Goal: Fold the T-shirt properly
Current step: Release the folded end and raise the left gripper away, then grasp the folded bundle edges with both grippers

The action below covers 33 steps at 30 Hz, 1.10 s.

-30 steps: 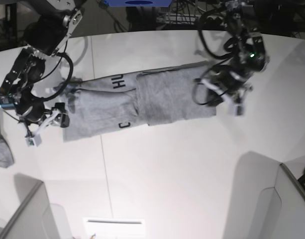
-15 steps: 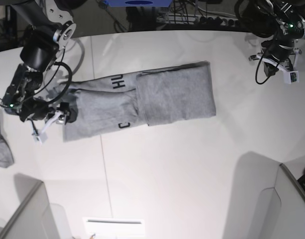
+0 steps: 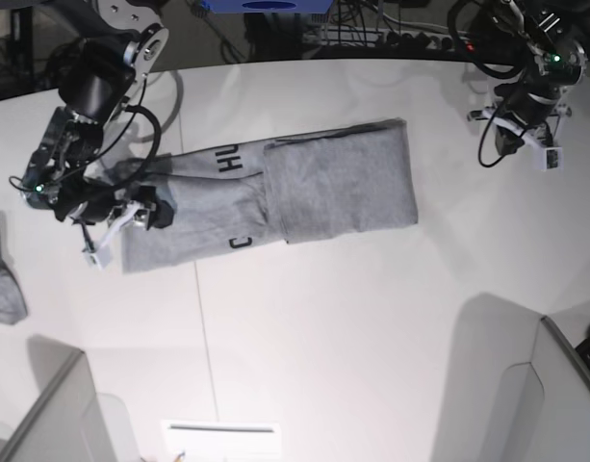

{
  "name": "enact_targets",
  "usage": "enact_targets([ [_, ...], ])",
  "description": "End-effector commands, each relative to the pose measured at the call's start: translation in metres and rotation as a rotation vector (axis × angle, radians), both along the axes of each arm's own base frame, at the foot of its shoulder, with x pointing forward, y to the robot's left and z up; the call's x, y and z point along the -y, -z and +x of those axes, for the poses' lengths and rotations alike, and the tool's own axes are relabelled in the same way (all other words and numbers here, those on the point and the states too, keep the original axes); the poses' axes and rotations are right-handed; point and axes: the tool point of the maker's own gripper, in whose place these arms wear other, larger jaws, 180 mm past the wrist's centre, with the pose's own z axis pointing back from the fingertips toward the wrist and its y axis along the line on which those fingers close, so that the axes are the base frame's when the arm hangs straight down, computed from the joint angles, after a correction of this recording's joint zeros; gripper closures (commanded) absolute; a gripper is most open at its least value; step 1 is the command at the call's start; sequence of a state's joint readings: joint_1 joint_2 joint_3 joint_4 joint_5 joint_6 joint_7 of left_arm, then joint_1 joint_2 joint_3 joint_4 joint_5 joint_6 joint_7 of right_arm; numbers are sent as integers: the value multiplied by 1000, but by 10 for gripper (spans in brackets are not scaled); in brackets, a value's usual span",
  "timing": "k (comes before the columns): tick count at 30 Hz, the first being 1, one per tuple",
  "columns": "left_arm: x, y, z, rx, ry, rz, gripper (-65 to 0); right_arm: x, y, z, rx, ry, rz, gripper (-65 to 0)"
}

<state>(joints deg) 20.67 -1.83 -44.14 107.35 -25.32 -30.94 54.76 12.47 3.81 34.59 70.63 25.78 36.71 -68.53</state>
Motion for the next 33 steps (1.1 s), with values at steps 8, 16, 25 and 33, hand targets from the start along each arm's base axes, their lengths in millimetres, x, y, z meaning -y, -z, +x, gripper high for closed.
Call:
enact_targets([
  [8,-14,18,2,-15,-22,49,0,-7,19,-24,-115,-37,-11,-515],
  [16,4,29,11,-22,26,10,0,-19,26,-31,-136,-102,-31,-386],
  [25,53,42,48,-10,145,-68,0,-15,21,-17,-77,-84,-45,-15],
  [33,93,56,74,-33,262,-103,0,-2,7,1,-20,-69,-77,0],
])
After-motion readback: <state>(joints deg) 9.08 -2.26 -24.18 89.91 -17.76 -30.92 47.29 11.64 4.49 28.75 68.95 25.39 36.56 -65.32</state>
